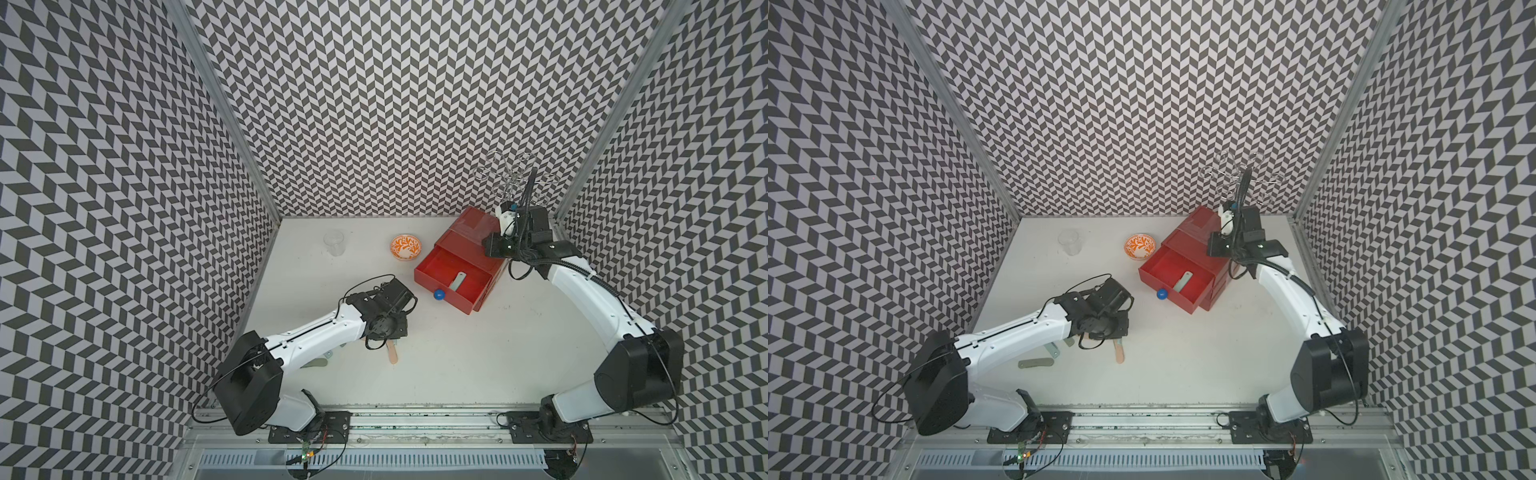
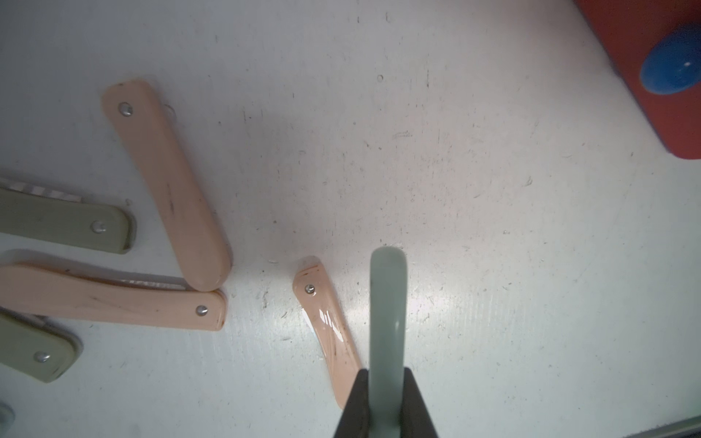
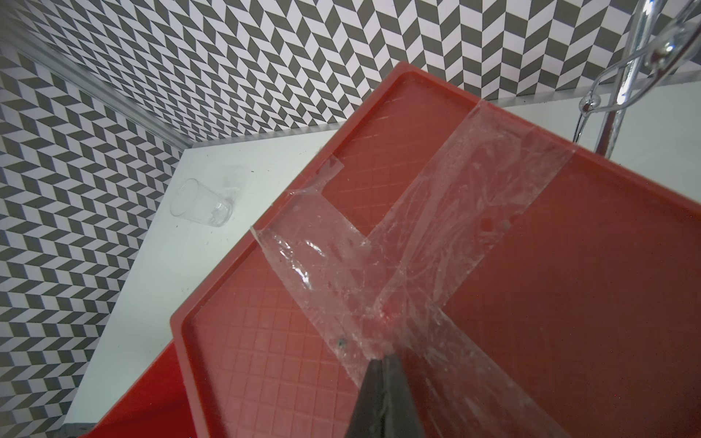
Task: Place the fruit knives into the drawer by color
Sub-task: Pick up the fruit knife from the center of the board, then place the fruit knife in the drawer.
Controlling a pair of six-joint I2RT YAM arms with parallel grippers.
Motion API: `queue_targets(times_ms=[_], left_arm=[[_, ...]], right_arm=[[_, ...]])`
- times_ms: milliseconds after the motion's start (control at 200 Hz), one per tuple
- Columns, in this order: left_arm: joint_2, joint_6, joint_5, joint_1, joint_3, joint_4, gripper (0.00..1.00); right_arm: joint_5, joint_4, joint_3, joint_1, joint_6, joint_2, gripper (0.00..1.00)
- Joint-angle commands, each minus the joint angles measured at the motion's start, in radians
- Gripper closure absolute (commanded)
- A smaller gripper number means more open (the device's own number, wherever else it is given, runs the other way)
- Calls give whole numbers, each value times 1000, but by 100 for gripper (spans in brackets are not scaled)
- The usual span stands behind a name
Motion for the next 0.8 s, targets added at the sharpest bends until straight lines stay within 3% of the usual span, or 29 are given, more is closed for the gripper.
queue_targets(times_ms=[0, 511, 791], left_arm=[[-43, -19, -17, 11, 22, -41, 98], [-149, -25, -30, 46, 221, -49, 99], [-173, -13, 27, 82, 293, 71, 99]], right_arm=[[5, -93, -42, -2, -8, 11, 99], [-8, -95, -32, -1, -9, 19, 99], [-9, -100, -22, -1, -9, 19, 99]])
